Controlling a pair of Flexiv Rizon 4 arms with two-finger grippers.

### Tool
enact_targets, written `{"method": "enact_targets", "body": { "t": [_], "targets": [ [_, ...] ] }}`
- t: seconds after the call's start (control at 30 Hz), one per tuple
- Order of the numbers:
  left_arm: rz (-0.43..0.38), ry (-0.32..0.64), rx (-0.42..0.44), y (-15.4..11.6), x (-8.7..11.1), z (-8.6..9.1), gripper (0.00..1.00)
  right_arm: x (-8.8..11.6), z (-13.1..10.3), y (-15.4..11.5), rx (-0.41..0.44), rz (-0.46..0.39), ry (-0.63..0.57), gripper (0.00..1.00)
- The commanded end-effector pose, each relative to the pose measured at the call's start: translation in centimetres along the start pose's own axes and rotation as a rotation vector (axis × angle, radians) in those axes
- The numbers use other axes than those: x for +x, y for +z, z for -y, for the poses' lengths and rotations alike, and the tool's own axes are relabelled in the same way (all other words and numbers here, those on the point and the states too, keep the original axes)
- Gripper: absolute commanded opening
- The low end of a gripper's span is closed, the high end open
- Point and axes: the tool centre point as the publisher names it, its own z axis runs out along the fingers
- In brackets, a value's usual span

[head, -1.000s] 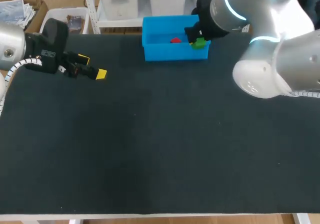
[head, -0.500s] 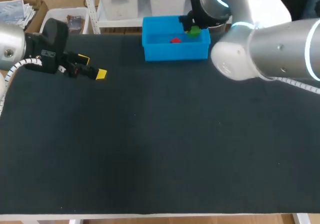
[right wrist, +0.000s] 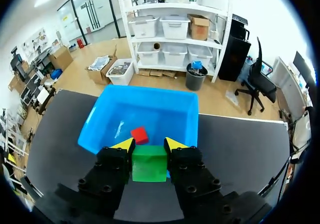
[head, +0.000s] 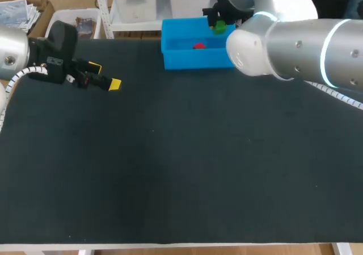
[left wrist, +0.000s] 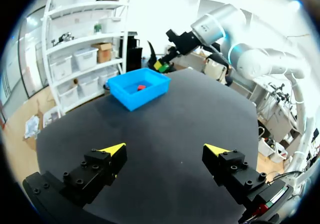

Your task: Use the left arm to pick the red cube and place it into the blue plastic box first, then use the right arm to grasp the green cube and put it into the same blue plastic box after the first action is fully finished.

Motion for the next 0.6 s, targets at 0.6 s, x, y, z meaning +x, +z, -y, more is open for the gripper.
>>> {"method": "enact_targets", "body": {
  "t": [0.6],
  "targets": [
    [0.013,0.004,0.004,0.0,0.3,-0.1,1.0,-1.7,1.0,6.4,-0.008,-0.065,-0.006,0.0]
  ]
}}
